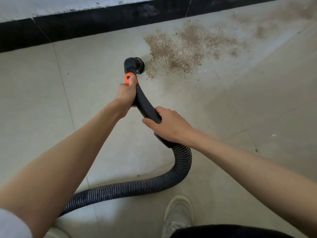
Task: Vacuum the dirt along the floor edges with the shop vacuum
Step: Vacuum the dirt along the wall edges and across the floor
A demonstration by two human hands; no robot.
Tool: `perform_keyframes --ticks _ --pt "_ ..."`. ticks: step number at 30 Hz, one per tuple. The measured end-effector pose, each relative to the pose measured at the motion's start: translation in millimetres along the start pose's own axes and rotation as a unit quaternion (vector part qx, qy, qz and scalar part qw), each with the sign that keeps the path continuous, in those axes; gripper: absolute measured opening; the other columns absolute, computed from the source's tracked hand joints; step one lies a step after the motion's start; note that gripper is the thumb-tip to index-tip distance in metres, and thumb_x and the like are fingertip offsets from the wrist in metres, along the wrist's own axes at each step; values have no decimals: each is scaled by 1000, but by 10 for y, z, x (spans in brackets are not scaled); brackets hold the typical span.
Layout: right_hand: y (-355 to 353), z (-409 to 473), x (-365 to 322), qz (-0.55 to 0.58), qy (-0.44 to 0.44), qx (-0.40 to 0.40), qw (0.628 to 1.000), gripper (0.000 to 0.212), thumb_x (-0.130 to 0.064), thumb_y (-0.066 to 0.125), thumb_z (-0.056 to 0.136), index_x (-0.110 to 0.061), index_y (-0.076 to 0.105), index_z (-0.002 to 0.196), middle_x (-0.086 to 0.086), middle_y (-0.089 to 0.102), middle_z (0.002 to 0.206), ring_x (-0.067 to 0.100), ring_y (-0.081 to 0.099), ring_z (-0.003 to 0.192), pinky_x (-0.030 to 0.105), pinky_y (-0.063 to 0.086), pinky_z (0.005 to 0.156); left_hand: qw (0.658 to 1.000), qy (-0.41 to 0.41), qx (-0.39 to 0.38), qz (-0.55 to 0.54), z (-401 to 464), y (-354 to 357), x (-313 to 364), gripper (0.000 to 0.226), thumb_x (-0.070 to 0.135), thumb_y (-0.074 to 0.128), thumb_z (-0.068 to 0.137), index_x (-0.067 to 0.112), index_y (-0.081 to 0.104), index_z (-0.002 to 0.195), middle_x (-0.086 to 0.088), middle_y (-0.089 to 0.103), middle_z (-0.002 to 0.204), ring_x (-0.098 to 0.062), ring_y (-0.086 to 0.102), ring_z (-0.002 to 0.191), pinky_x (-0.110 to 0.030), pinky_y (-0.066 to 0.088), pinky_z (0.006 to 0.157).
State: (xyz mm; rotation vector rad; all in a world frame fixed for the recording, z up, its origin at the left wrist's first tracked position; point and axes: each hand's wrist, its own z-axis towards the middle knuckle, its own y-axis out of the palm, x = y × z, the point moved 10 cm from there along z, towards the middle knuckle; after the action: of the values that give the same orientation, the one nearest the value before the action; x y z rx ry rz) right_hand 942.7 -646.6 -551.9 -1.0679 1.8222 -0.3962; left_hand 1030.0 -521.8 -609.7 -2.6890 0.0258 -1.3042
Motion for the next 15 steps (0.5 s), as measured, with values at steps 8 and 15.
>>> perform_keyframes --ticks 8,15 --pt "231 -693 339 54 40 -8 998 30 -55 51 90 -26 51 98 -5 64 78 15 63 74 33 49 68 997 13 -73 35 -623 312 -436 46 45 54 90 7 42 111 -1 45 83 -13 47 70 -27 42 62" --pt "344 -817 234 109 8 -21 994 33 -51 55 89 -18 55 96 0 65 80 19 64 76 39 52 75 997 -12 -46 59 -828 112 -493 40 38 47 93 6 38 116 -4 47 88 -17 49 76 -33 44 70"
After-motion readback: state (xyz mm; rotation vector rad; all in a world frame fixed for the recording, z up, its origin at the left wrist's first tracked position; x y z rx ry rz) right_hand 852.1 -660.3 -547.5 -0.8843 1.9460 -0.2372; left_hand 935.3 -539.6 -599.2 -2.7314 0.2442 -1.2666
